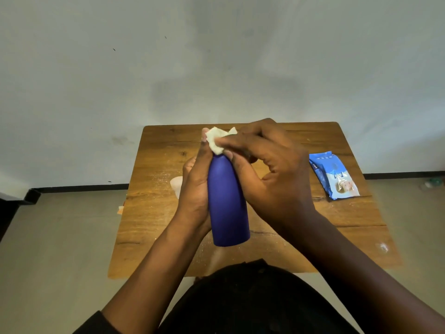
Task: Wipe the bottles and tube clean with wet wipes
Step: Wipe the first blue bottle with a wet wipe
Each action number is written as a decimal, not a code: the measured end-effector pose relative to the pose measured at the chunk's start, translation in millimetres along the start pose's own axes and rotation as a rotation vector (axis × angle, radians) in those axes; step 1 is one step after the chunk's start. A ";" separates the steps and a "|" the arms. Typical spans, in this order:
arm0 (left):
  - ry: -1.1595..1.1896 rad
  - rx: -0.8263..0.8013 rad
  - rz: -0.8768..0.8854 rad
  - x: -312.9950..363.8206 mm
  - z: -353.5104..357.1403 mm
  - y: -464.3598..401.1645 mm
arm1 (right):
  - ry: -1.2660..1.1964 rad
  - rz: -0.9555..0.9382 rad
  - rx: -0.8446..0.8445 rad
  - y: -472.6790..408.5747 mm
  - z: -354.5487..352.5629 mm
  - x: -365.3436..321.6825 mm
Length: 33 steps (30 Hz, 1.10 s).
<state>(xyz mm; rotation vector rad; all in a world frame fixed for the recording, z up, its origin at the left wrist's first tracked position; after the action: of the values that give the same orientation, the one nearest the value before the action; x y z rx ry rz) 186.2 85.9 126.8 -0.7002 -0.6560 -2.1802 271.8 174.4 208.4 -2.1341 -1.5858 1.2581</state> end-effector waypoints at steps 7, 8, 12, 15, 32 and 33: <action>0.043 -0.039 -0.040 16.9 -7.9 -11.3 | 0.022 -0.158 -0.178 40.6 6.9 -14.6; 0.023 -0.025 -0.017 19.2 -11.0 -12.9 | 0.012 -0.159 -0.213 46.9 8.7 -13.5; -0.066 -0.061 0.000 17.0 -3.5 -9.6 | 0.035 -0.110 -0.145 42.8 6.5 -6.4; -0.171 -0.074 0.062 14.9 5.3 -5.7 | 0.076 -0.021 0.022 21.7 -5.2 -1.8; -0.163 0.005 0.106 31.9 -8.0 -14.4 | 0.019 0.009 -0.144 49.2 0.3 5.3; -0.195 -0.012 0.121 30.0 -5.1 -12.7 | 0.026 0.014 -0.121 42.9 -1.3 5.5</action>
<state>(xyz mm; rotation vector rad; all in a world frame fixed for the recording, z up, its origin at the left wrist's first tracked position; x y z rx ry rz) 157.7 75.5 139.8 -0.9431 -0.6812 -2.0225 302.7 162.2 180.7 -2.2270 -1.6788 1.1608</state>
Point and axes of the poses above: each hand's wrist, its own y-axis away from the middle knuckle, its own z-axis out of the palm, x = y × z, the point moved 7 cm from there along -y, towards the middle knuckle, and after that the axes turned 14 degrees about y, right-handed, at the moved point
